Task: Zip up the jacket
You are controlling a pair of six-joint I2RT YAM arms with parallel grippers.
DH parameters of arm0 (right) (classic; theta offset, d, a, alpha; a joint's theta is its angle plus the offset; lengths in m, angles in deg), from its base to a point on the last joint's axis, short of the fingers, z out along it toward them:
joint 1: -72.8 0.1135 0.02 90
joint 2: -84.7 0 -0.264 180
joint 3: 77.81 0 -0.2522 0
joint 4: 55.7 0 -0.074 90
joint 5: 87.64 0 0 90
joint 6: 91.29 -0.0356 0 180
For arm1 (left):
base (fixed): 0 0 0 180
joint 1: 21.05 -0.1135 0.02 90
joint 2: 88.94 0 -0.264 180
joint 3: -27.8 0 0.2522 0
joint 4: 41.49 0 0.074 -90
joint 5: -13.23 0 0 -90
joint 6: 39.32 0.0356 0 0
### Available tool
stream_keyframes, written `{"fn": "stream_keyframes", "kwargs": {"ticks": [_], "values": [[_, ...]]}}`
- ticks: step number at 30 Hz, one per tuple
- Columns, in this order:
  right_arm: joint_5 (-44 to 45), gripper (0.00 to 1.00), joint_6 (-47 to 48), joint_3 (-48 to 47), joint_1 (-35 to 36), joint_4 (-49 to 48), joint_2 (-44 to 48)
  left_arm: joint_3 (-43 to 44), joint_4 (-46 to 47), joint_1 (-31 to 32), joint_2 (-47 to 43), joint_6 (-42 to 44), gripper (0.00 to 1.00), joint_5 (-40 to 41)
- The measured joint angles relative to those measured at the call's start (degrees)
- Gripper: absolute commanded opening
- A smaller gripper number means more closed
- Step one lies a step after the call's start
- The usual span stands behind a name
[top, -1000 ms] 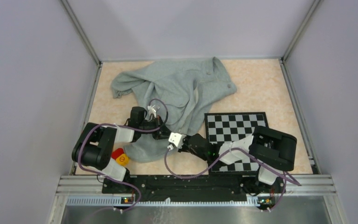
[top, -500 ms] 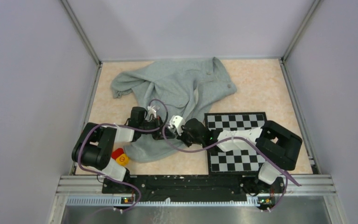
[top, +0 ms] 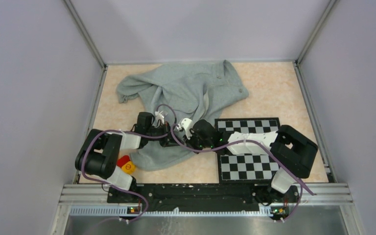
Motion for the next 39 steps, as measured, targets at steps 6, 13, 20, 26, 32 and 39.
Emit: {"fn": "stream_keyframes", "kwargs": {"ticks": [6,13,20,26,32,39], "values": [[0.6,0.0,0.0,0.0,0.0,0.0,-0.1,0.0,-0.1,0.0,0.0,0.0,0.0,0.0],[3.5,0.0,0.1,-0.1,0.0,0.3,-0.1,0.0,-0.2,0.0,0.0,0.2,0.0,0.0],[8.0,0.0,3.5,-9.6,0.0,14.8,-0.9,0.4,-2.3,0.2,-1.0,1.7,0.0,1.3],[14.7,0.0,4.9,-13.9,0.0,22.6,-1.4,1.2,-4.2,0.4,-3.9,3.7,0.0,2.5],[22.3,0.0,4.1,-16.2,-0.1,24.3,-3.4,1.3,-6.3,0.7,-8.0,4.9,0.0,5.4],[25.5,0.0,3.1,-16.0,-3.2,22.2,-3.2,1.5,-10.4,0.7,-12.8,7.0,0.0,9.1]]}}
